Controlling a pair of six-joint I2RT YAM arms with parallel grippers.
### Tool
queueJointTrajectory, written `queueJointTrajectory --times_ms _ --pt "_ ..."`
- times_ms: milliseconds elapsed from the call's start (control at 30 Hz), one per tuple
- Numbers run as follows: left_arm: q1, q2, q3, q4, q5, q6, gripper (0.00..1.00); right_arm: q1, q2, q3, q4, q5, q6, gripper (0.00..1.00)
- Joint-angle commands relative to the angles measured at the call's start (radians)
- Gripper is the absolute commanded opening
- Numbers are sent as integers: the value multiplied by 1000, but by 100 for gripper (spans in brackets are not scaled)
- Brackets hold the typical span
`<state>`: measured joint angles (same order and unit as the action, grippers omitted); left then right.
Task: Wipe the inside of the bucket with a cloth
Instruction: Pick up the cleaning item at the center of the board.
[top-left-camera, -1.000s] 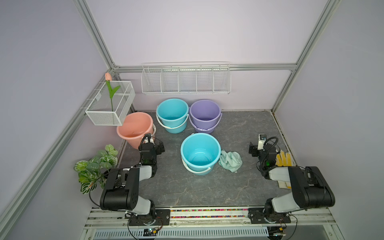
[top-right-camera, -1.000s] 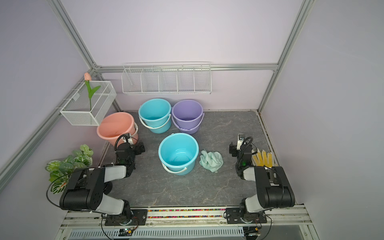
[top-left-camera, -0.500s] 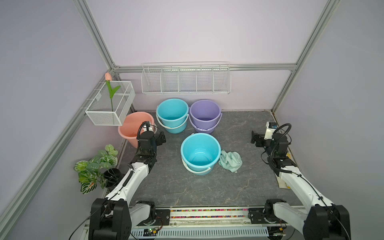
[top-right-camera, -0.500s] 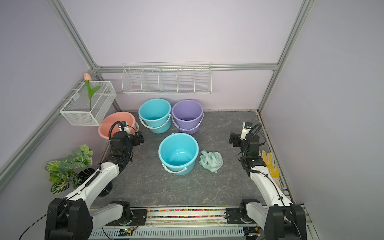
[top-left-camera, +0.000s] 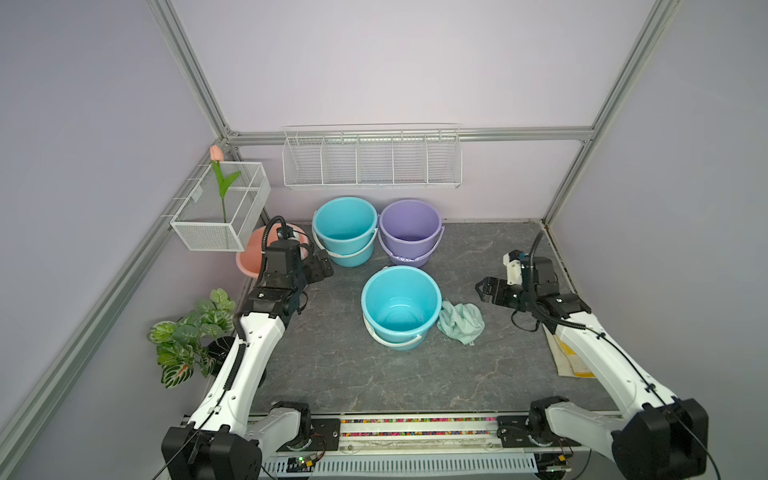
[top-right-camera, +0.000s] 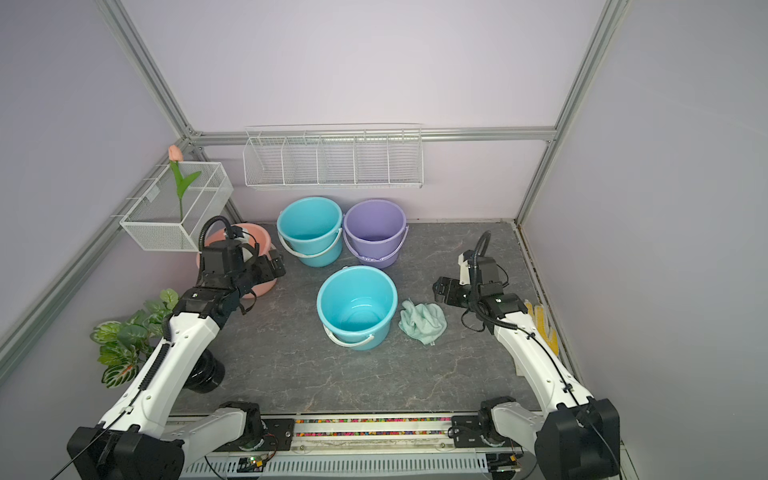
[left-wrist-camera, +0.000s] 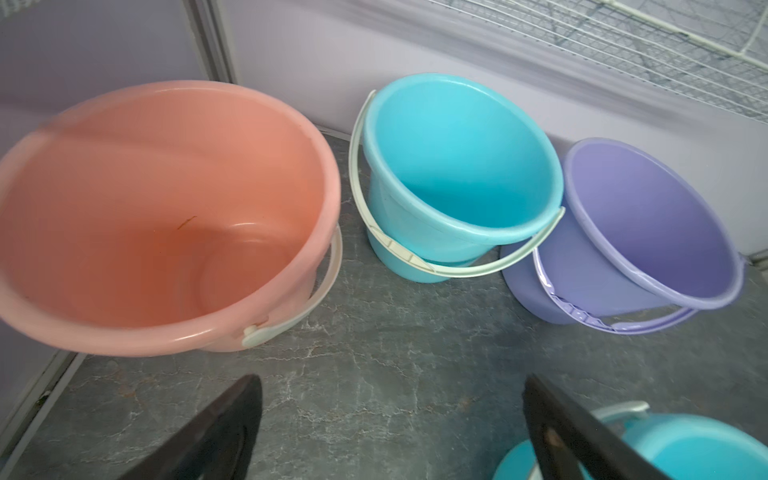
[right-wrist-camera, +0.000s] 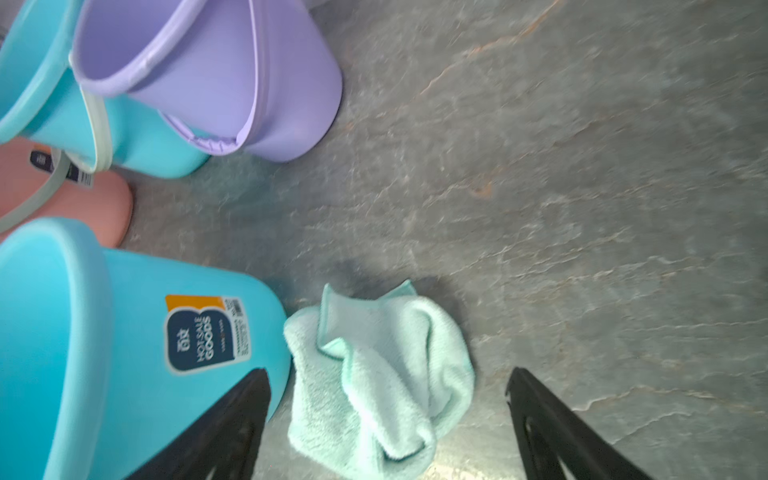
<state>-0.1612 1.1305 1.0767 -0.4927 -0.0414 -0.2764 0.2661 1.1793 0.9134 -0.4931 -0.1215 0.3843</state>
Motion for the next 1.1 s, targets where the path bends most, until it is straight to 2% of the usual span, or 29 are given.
queueJointTrajectory --times_ms 0,100,267,333,500,667,767,1000,1067 --pt "0 22 -3 -74 82 39 100 80 33 38 -129 29 -48 94" --pt "0 31 2 -98 77 5 100 160 86 63 -149 87 -94 94" --pt "0 23 -27 -102 64 -25 100 253 211 112 -168 152 -93 91" --pt "0 15 -26 -110 40 -15 100 270 251 119 -155 149 -87 91" --pt "1 -15 -34 -100 27 0 100 286 346 136 -146 235 -68 91" --pt "2 -20 -40 -95 19 0 100 286 390 113 -120 284 -56 84" --pt "2 -25 -44 -91 26 -1 99 286 393 98 -101 283 -47 72" --pt "2 -16 -44 -87 88 -12 99 286 336 76 -87 258 -23 29" --pt "2 -11 -31 -96 126 1 98 286 300 77 -97 262 -21 22"
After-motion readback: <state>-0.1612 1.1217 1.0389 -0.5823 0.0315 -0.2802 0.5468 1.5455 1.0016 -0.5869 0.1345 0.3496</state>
